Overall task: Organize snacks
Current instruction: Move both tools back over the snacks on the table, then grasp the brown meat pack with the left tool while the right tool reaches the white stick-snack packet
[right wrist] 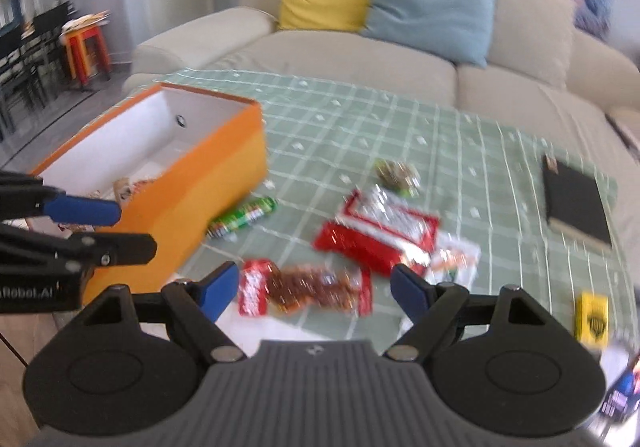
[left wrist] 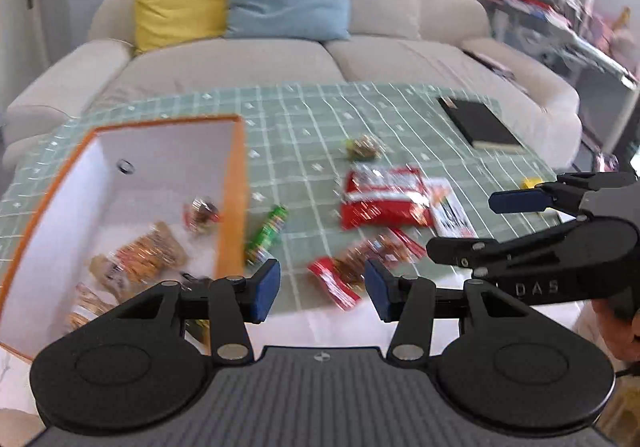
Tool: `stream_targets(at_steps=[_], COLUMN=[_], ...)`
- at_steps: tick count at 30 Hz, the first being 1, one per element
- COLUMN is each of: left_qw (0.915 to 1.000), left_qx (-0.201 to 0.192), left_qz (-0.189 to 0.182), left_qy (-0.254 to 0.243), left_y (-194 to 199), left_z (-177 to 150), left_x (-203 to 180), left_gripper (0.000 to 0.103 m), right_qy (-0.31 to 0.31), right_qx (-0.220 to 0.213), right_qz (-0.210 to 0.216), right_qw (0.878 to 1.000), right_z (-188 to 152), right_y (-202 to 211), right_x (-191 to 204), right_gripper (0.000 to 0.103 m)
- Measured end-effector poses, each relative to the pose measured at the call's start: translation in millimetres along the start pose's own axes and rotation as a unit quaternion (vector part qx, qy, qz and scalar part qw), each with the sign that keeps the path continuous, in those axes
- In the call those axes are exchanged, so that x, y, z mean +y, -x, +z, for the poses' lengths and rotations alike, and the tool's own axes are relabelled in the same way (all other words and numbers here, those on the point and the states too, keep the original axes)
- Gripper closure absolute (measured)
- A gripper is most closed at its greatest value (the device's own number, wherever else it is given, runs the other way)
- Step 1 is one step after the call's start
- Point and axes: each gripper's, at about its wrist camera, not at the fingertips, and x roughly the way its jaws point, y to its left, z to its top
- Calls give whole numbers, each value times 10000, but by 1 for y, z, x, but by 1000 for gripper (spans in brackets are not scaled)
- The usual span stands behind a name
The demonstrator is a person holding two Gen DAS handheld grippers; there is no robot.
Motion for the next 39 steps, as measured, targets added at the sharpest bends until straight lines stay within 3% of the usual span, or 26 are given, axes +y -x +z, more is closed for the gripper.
stream_targets(at_steps=[6, 10, 16, 19, 23, 27, 33, 39], left_qw=[9987, 9967, 9969, 9955, 9874, 9832, 9740, 9544], left_qx=[430, 692, 626, 527, 593, 497, 622, 790], left_qz=[-124, -120, 9, 12, -116, -338, -322, -218], left_qy=[-261, -410, -483, -786, -1460, -1723, -2153, -2869], left_y=[-19, -32, -48, -56, -72, -90, -128, -151], left_z=[-21, -34, -38, -34, -25, -10, 4, 1], left_x=[-18, -22, -21, -25, -37, -47, -64, -73], left_gripper=[45, 45, 50, 48, 41, 26, 24, 24], right_qy=[-448, -411, -326, -413, -345, -78, -156, -321], right_qx=[285, 530, 778, 820, 987, 1157, 1380, 1390], right_qz=[80, 236, 157, 78, -98, -284, -465, -424], right_qw=[9986, 9975, 9963, 9957, 9945, 9928, 9892, 9889], right_z=[-37, -52, -52, -47, -38, -22, -5, -2], right_y=[-8, -15, -39, -48, -55, -68, -99, -120], right_x=[-20, -18, -11, -16, -30, -51, -79, -92], right_gripper=[23, 24, 24, 28, 28, 27, 23, 23])
